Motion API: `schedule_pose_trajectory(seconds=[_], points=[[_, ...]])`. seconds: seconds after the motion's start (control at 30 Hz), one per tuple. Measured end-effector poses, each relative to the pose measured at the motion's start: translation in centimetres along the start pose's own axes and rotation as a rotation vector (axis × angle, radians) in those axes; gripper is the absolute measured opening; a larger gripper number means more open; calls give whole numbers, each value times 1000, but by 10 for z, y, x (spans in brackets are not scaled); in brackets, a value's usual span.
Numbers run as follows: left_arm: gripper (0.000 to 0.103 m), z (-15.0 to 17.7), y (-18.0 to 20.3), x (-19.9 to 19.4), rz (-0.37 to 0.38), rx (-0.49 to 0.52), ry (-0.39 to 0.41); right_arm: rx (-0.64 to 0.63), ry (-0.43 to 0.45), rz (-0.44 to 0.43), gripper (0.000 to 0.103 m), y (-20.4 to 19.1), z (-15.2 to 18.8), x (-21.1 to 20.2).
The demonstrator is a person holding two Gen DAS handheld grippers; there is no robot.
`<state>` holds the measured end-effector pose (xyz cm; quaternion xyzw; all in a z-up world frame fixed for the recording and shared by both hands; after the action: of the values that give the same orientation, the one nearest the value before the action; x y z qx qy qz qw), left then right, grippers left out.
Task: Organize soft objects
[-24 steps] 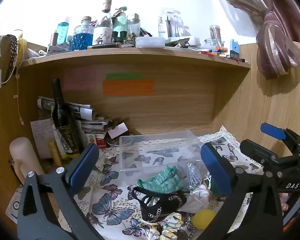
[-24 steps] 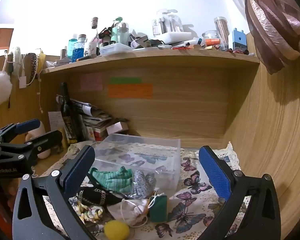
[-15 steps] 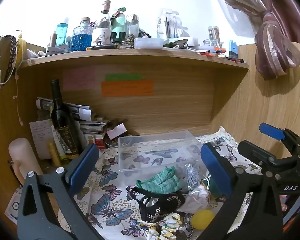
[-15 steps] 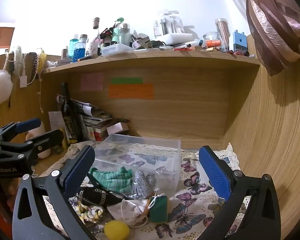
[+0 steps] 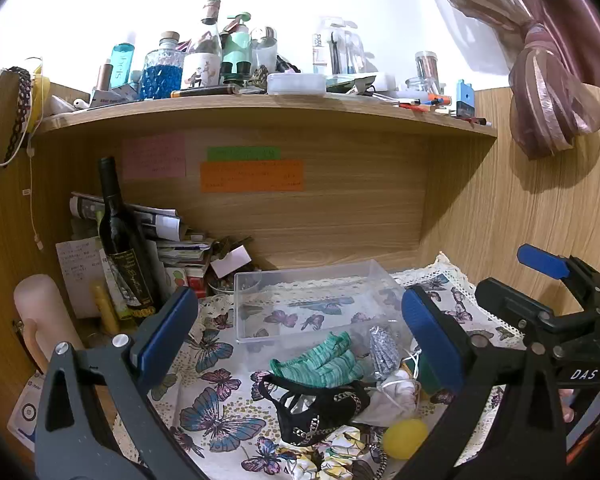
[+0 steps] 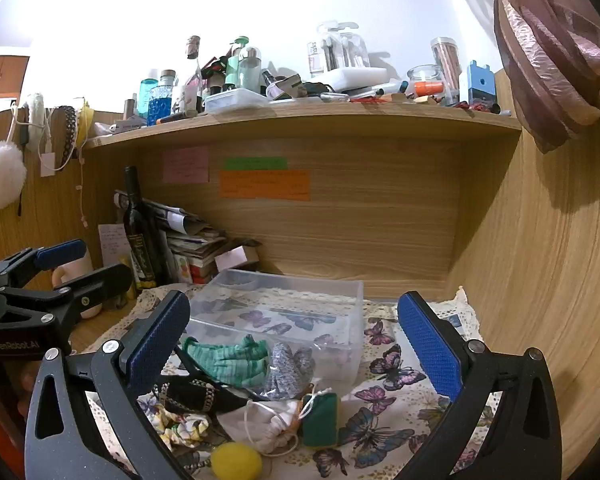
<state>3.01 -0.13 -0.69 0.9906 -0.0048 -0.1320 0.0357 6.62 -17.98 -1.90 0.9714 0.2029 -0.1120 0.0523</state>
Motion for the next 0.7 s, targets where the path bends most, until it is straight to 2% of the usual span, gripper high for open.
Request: schedule_pose_trajectory(seconds=[0.7], points=[[103, 2, 1, 0, 0, 10, 13, 3, 3, 0, 103, 0, -1, 0]])
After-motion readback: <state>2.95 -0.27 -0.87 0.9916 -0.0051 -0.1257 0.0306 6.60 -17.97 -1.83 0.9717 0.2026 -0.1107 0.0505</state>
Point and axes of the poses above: each gripper's, at about its wrist camera, not at the fingertips, and x roughly the way its jaws point, y to its right, z to its underside, the point moved 3 cm from there along x, roughly the way its jaws point, and after that the axes turned 3 degrees about -x, right-handed, at the moved point
